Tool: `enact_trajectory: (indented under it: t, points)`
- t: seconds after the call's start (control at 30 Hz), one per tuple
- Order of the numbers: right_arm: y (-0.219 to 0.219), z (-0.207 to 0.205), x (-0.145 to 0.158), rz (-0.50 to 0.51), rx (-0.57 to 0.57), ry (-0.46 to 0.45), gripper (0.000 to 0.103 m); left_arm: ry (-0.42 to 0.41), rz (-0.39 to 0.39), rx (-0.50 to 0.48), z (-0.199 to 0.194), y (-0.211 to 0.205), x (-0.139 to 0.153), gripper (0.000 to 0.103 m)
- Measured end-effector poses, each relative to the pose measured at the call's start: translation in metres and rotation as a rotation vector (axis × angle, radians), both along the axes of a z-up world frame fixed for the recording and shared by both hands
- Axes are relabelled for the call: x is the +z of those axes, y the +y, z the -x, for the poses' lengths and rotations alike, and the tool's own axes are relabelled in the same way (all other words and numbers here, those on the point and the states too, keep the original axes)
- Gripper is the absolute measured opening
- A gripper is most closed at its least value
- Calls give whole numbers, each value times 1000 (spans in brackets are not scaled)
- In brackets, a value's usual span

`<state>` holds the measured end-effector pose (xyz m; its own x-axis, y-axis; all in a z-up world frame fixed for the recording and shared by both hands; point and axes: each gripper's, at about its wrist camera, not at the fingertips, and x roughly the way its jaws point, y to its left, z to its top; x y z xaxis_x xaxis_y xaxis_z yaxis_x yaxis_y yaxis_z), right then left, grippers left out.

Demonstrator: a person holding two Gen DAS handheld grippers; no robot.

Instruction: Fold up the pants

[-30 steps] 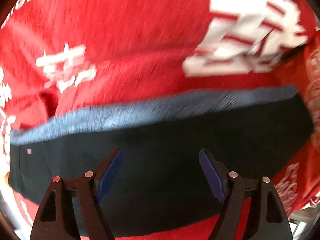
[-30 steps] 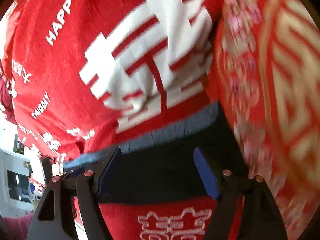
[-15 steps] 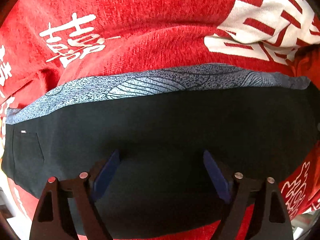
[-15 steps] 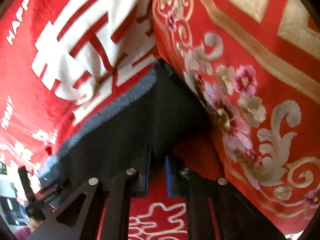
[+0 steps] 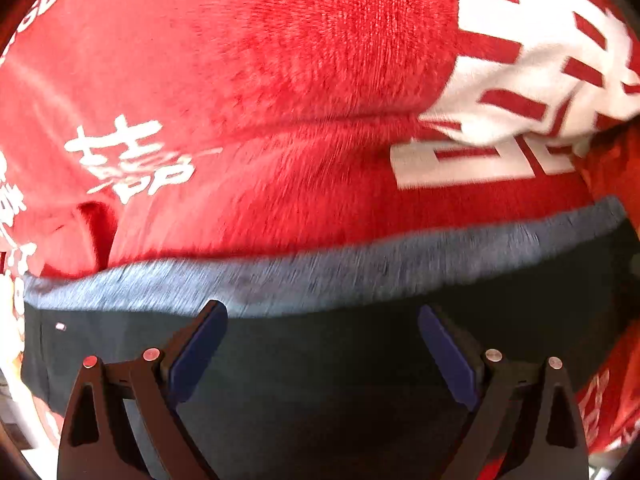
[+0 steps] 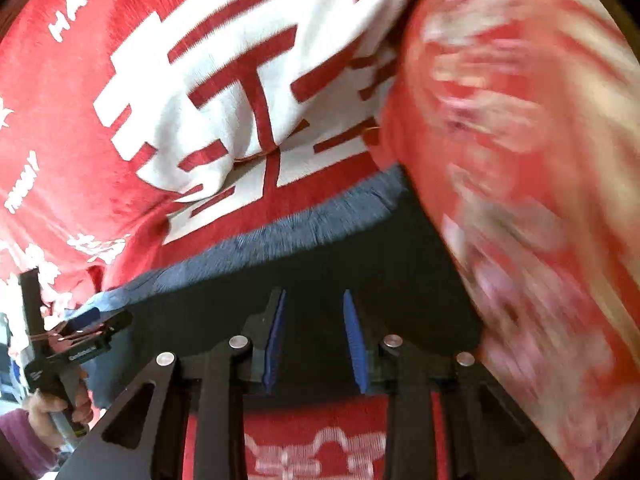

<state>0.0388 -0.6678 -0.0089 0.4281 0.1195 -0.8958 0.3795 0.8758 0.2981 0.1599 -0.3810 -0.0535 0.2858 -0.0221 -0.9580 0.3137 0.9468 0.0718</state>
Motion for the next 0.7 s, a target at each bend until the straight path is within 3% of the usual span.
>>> enact_trajectory:
  t: [0.13, 0.17, 0.27, 0.43, 0.53, 0.7]
  points:
    - [4, -40, -37, 71, 29, 102, 32, 18, -23, 74, -22, -3, -25, 97]
    - [-1, -42, -37, 79, 13, 61, 32, 7, -22, 85, -27, -4, -26, 97]
    - [-14, -52, -38, 113, -9, 51, 32, -4, -51, 79, -40, -9, -30, 102]
    - [-21, -49, -26, 7, -52, 44, 39, 5, -44, 96, -39, 6, -13, 102]
    - [-11, -31, -12, -119, -33, 15, 40, -13, -47, 56, -20, 30, 5, 102]
    - [55, 5, -6, -371, 41, -25, 45, -29, -96, 10, 12, 102, 28, 102]
